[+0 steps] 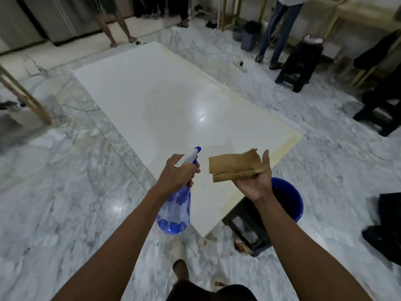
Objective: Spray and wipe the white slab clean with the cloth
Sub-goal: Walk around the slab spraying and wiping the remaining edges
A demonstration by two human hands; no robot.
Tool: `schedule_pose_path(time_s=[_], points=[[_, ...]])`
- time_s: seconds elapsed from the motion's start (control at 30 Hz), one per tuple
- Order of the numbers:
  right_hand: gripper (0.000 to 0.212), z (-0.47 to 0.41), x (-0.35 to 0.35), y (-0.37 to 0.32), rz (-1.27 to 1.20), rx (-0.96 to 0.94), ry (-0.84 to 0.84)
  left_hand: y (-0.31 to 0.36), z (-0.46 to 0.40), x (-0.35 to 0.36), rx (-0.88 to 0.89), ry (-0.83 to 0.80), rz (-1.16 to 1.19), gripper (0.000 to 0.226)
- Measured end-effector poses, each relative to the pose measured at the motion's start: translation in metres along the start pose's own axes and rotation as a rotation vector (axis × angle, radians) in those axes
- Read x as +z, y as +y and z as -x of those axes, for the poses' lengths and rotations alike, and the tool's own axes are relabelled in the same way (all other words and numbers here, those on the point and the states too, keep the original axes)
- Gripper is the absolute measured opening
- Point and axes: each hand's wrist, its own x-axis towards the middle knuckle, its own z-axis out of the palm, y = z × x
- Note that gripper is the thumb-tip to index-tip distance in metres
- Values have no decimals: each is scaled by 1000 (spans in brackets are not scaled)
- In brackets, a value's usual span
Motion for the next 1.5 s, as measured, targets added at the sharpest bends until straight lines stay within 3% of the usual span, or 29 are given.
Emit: schedule_pose_path(time_s=[0.13,0.23,0.33,0.47,0.63,0.73,0.93,1.27,1.5], points=[[48,-23,17,1,-56,-104,28,9,-42,-15,34,-91,-41,17],[57,-48,24,5,-115,-144,59,14,-76,-20,53,-154,-16,22],[47,-64,23,7,-35,-168,200,20,-100,-16,43,-210,-75,30],[50,-68,13,-7,52,-260,279,33,-122,-2,80,-327,-140,26],[78,-59,9,-48,96,-312,281,57,-139,32,104,-421,-188,33],[60,-53,10,-78,52,-321,277,75,-146,55,104,-426,-193,36],[61,-59,-9,-136,39,-314,266,119,-161,109,45,-461,-242,46],[58,-86,-66,-208,66,-223,270,156,-187,207,-148,-474,-238,38],[56,-96,-131,-237,254,-191,550,157,-206,239,-13,-445,-286,35]])
